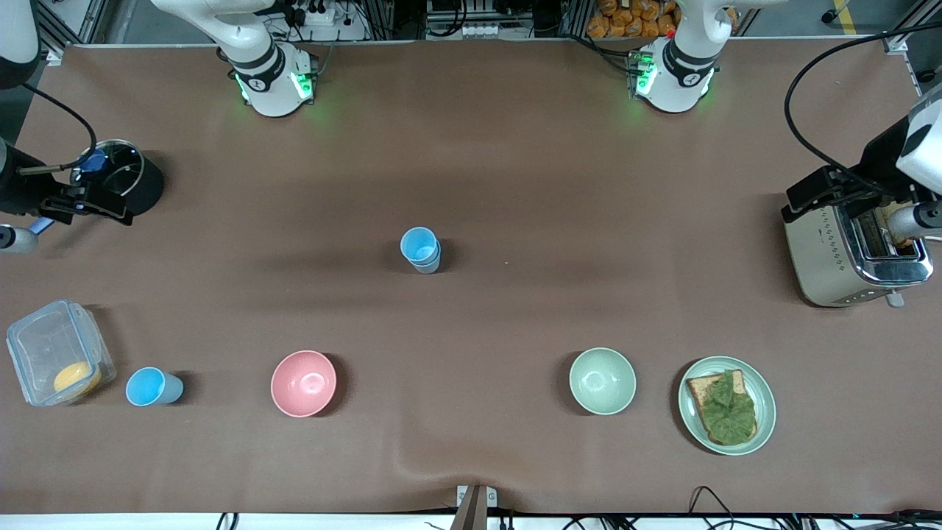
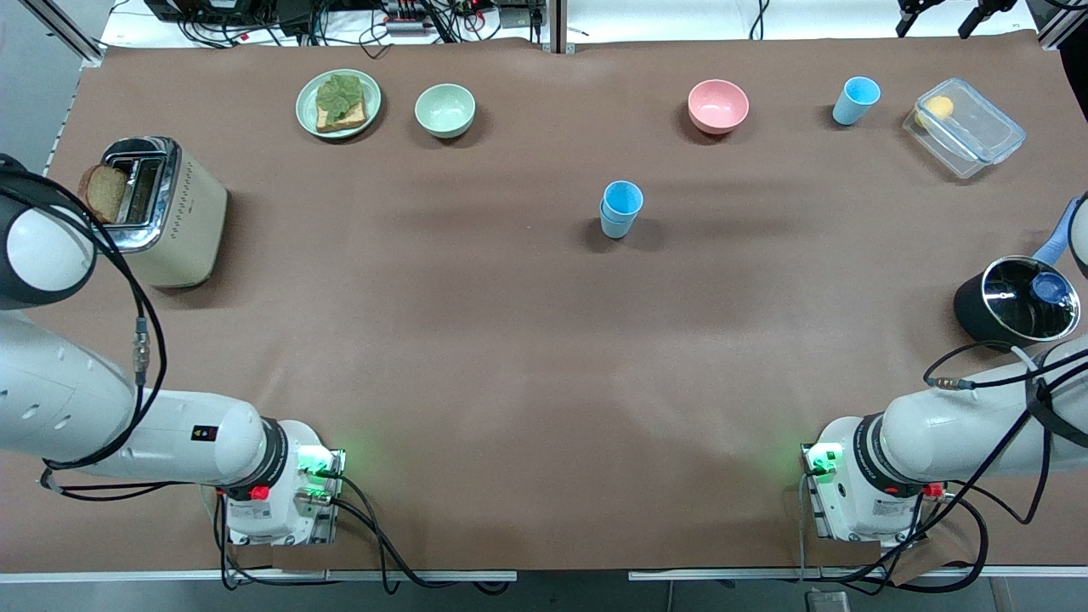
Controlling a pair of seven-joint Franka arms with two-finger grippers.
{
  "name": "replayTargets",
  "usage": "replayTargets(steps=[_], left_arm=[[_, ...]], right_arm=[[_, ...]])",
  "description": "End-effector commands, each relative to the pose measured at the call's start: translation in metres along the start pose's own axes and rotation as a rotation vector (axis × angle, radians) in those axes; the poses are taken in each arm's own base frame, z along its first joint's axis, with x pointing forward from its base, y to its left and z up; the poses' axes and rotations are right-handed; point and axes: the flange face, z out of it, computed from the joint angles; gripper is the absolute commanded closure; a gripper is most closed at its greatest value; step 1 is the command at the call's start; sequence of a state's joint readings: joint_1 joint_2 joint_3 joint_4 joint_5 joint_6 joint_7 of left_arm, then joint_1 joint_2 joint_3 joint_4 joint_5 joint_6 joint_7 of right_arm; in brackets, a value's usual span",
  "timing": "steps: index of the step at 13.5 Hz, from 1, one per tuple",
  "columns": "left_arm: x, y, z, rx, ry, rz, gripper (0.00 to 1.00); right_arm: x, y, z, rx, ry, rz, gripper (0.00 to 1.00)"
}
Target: Stack blue cups with both arms
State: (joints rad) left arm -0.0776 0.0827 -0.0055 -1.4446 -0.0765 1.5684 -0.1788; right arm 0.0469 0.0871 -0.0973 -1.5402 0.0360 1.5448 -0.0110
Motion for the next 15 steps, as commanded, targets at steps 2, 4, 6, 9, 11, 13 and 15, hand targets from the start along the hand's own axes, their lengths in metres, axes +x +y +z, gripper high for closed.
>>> replayTargets(steps=[2,4,6,9,11,13,15], left_arm=[[-0.010,-0.004,-0.004,-0.011,-0.017,0.009,0.00],[-0.015,-0.005,-0.009,0.000,-0.026,0.010,0.00],[-0.017,-0.010,-0.008,0.004,-0.043,0.017,0.00],[-0.021,-0.018,-0.013,0.010,-0.046,0.050,0.00],[-0.023,-0.004,-0.011,0.108,-0.036,0.119,0.00],[-0.023,0.001,-0.010,0.138,-0.031,0.126,0.00],[-0.022,0.001,-0.009,0.133,-0.032,0.123,0.00]], right_arm=[[-0.003,-0.001,-0.002,-0.017,-0.005,0.001,0.00],[-0.003,-0.001,-0.002,-0.017,-0.005,-0.001,0.00],[-0.003,-0.001,-0.002,-0.017,-0.005,0.001,0.00],[-0.003,-0.001,-0.002,-0.017,-0.005,0.001,0.00],[-0.003,-0.001,-0.002,-0.017,-0.005,0.001,0.00],[-0.003,-0.001,-0.002,-0.017,-0.005,0.001,0.00],[-0.003,-0.001,-0.002,-0.017,-0.005,0.001,0.00]])
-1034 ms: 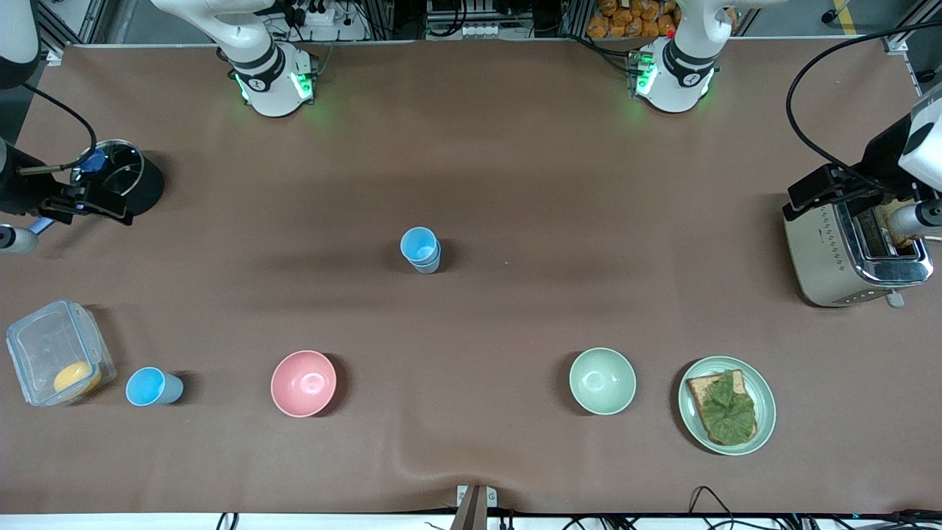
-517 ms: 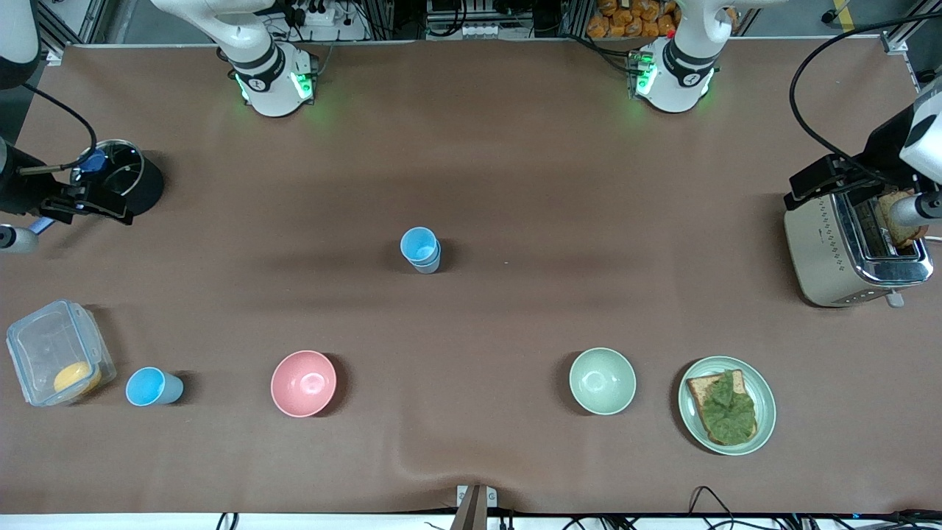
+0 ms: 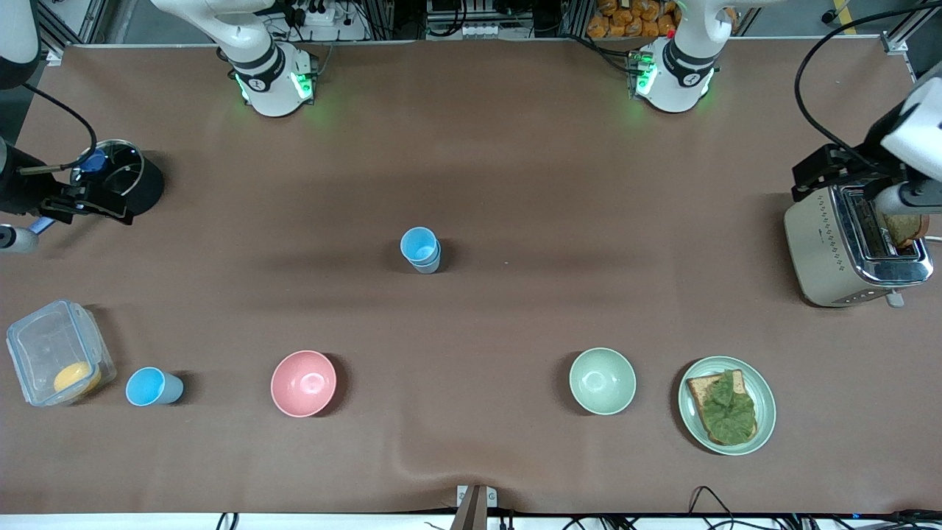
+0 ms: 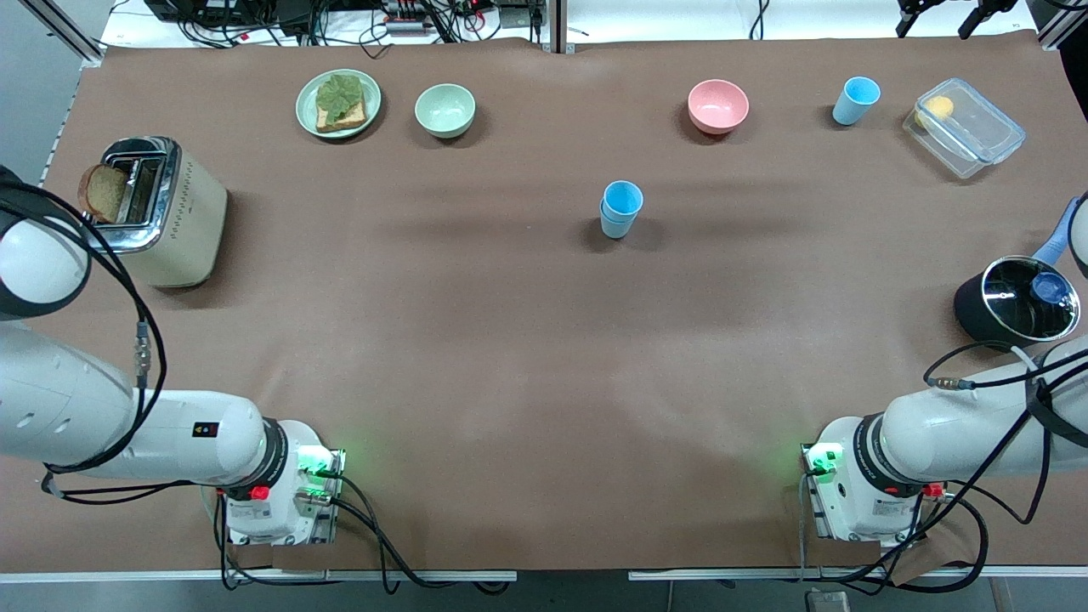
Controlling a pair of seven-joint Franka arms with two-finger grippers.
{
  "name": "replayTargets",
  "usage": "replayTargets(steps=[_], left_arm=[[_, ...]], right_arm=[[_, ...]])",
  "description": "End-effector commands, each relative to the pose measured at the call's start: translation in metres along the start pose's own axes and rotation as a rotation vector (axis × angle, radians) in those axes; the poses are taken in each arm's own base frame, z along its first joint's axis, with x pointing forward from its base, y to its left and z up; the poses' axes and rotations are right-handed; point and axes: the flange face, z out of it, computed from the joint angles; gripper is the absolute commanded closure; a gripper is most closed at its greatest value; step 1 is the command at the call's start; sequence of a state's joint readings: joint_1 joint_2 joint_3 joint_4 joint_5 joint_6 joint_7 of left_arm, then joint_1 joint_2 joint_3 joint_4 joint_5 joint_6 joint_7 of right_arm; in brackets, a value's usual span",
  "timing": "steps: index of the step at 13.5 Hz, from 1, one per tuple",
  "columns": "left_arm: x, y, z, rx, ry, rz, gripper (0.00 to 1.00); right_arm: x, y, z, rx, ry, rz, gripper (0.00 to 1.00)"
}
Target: Stack blue cups with both arms
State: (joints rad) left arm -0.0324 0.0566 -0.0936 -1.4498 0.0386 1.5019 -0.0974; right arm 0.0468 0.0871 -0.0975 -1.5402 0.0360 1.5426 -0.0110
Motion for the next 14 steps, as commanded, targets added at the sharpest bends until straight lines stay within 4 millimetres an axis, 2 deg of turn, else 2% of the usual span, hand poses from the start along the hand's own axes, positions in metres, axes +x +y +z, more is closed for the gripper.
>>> replayTargets(steps=[1,14], left_arm=[[-0.0051,-0.0062,0.0002,0.015,-0.005,0.010,0.00],[-0.0039,-0.0064,-0.0024,-0.023,-0.001,-0.016,0.00]], right_arm=[[-0.0027,-0.0016,-0.0024,-0.017,-0.003,-0.001,0.00],[-0.0029,-0.0007,-0.0023,-0.017,-0.004,0.001,0.00]])
